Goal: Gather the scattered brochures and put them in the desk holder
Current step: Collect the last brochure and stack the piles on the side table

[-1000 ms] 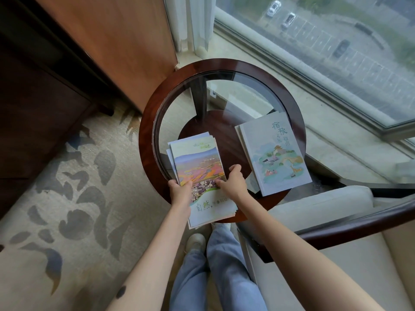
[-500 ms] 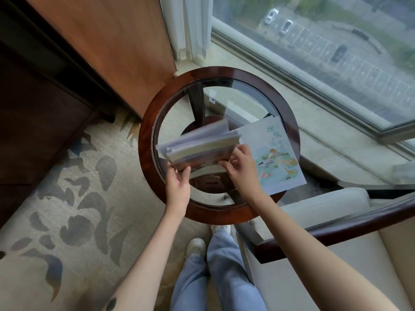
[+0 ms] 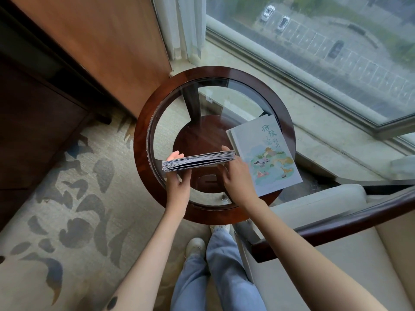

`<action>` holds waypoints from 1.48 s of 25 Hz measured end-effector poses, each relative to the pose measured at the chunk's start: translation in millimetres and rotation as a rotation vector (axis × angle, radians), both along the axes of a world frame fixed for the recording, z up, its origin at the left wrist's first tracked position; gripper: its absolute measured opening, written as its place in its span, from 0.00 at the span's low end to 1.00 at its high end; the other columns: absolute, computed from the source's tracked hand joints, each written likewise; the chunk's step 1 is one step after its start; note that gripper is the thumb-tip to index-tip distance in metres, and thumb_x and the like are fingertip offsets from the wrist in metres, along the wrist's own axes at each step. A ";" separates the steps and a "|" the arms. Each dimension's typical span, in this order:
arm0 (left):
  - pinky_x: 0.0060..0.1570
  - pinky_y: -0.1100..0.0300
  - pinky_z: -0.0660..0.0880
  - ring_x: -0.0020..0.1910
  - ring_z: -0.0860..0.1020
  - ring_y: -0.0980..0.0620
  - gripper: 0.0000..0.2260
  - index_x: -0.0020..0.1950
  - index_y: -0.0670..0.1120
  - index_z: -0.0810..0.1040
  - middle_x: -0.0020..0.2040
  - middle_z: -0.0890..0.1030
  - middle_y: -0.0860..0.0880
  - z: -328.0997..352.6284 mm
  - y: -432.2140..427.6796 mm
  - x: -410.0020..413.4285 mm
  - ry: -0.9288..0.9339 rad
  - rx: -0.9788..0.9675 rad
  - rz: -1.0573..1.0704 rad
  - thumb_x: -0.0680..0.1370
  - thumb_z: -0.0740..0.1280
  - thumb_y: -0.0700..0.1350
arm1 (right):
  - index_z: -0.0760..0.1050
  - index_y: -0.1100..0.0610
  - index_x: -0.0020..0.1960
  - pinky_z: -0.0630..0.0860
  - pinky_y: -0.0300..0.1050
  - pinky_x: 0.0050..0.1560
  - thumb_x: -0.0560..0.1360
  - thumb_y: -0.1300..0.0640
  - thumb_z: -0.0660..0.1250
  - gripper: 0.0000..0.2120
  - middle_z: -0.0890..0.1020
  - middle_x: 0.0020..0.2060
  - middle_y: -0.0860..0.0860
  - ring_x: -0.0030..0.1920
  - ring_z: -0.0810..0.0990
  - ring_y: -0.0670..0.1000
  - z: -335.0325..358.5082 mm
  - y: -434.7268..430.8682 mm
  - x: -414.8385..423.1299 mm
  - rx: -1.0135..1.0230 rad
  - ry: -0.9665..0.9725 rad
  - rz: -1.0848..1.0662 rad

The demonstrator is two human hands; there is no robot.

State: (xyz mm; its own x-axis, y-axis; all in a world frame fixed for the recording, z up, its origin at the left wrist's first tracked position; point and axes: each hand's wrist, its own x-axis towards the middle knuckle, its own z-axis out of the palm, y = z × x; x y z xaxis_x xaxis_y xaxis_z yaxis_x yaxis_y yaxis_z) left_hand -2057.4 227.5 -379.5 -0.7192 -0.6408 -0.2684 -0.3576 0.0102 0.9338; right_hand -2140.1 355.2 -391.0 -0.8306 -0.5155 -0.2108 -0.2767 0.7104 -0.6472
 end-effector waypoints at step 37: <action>0.67 0.50 0.65 0.72 0.61 0.43 0.32 0.76 0.40 0.49 0.75 0.55 0.42 -20.0 144.1 -133.5 -0.717 0.237 0.080 0.77 0.62 0.42 | 0.73 0.62 0.58 0.71 0.51 0.55 0.77 0.59 0.59 0.12 0.75 0.55 0.59 0.57 0.72 0.60 -18.4 113.2 -110.8 0.377 -0.197 -0.302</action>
